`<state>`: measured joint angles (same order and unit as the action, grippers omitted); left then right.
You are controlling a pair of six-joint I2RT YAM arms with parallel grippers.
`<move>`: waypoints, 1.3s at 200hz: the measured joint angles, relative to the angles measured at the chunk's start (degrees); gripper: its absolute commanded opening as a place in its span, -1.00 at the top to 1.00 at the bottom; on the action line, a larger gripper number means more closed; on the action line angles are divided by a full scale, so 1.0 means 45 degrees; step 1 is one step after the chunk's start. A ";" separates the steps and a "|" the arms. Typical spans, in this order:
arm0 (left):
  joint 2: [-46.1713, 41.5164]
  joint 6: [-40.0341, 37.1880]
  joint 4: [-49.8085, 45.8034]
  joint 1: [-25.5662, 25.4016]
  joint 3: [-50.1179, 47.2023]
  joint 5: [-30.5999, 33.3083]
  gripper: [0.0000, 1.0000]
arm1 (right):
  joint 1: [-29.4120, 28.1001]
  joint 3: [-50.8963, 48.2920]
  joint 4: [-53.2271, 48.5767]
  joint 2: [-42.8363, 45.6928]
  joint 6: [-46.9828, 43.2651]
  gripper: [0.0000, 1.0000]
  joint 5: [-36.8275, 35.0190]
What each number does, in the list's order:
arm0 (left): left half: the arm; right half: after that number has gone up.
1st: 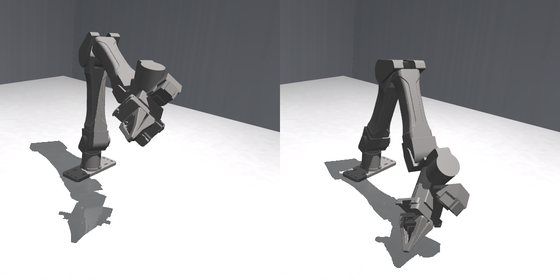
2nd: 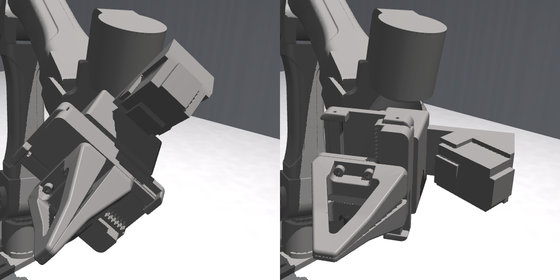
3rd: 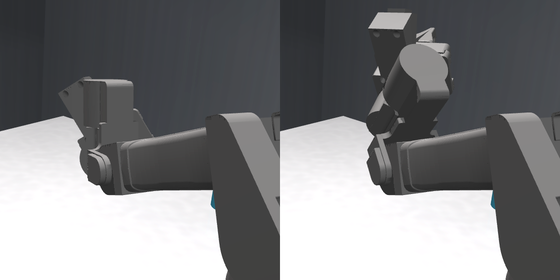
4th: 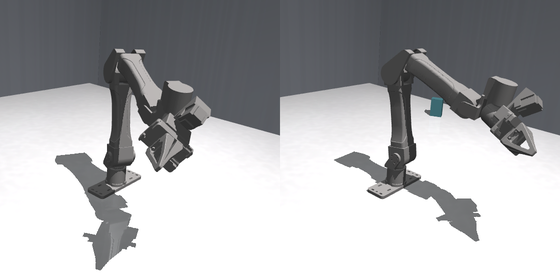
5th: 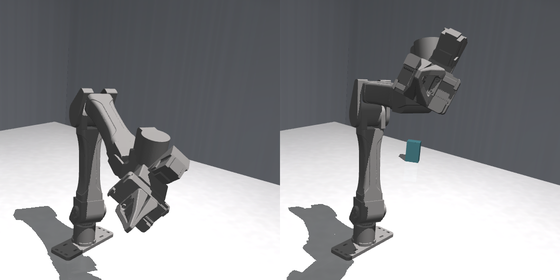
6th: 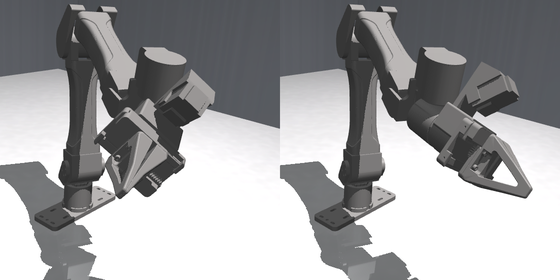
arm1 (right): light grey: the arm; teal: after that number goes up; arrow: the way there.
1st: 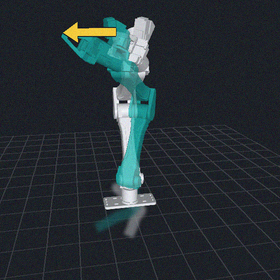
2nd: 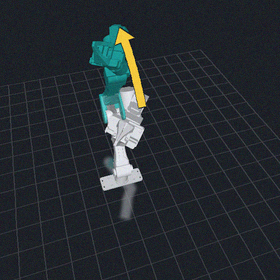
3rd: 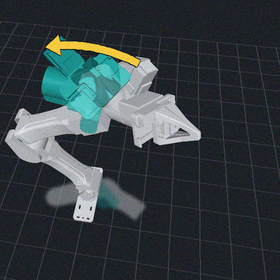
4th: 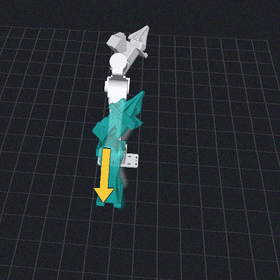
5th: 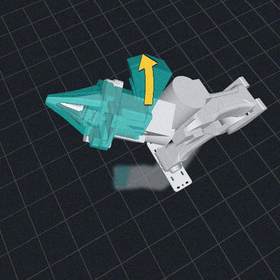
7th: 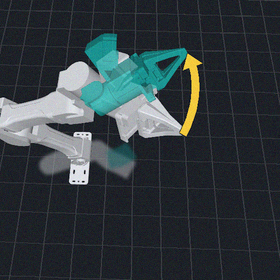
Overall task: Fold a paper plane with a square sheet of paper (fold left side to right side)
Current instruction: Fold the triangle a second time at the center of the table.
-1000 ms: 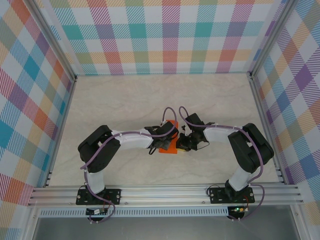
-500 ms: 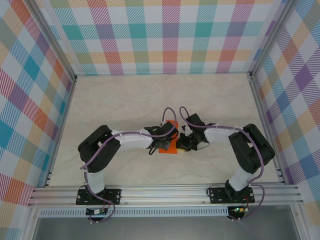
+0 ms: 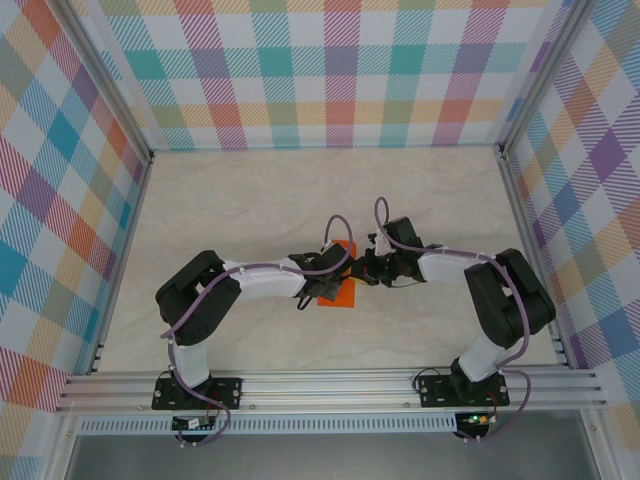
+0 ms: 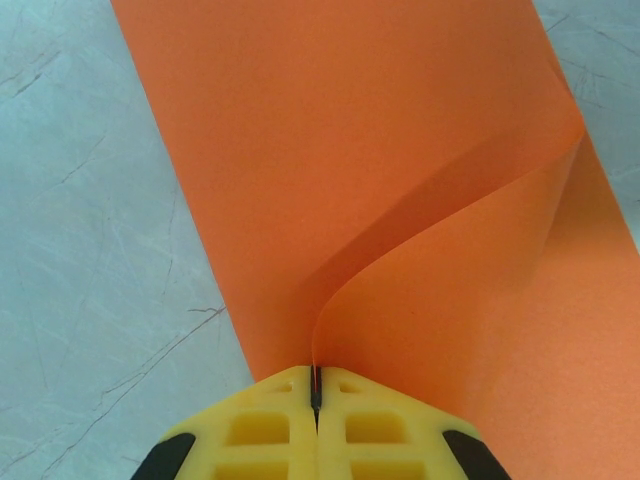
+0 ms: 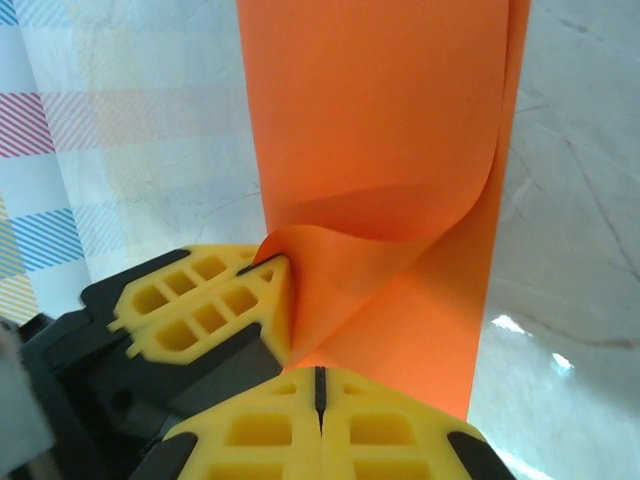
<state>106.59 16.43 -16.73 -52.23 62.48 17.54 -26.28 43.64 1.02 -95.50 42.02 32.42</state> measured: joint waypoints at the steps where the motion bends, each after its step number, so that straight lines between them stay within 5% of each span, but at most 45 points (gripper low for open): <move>1: 0.0000 0.0000 0.0000 0.0000 0.0000 0.0000 1.00 | 0.0000 0.0005 0.0015 -0.0029 0.0015 0.93 0.0005; 260: 0.0019 0.0000 0.0019 0.0000 0.0000 0.0000 1.00 | -0.0442 0.1943 -0.1005 -0.2380 -0.0690 0.91 -0.0495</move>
<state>106.67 16.43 -16.64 -52.23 62.48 17.54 -28.27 52.38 -3.51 -106.21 38.92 30.20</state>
